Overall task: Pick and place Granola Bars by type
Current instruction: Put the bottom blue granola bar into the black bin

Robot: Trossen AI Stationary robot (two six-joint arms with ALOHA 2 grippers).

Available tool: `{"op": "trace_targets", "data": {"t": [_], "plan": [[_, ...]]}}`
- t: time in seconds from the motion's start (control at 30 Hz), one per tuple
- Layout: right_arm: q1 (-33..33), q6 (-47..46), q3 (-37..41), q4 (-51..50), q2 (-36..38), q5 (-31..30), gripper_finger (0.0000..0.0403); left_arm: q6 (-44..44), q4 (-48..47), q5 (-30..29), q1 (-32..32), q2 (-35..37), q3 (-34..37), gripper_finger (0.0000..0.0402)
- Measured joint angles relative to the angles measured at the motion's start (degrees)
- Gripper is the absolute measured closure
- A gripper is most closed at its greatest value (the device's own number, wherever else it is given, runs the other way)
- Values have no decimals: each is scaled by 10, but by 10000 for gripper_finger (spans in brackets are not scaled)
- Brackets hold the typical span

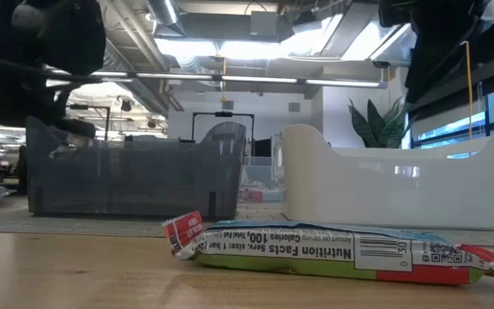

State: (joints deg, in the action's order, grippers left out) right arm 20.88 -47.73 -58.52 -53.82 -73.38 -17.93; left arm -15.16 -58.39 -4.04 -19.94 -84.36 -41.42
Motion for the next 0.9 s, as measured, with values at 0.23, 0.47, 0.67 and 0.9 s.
{"op": "trace_targets", "data": {"t": [0.23,0.47,0.67,0.9], "plan": [[0,0,0,5,0,0,148,-20,2,24,-3,0,6,137],[0,0,0,5,0,3,148,-47,-1,79,-9,-20,6,137],[0,0,0,5,0,12,148,-51,-5,77,-30,-72,1,137],[0,1,0,4,0,12,148,-47,-13,64,-52,-96,-4,138]]}}
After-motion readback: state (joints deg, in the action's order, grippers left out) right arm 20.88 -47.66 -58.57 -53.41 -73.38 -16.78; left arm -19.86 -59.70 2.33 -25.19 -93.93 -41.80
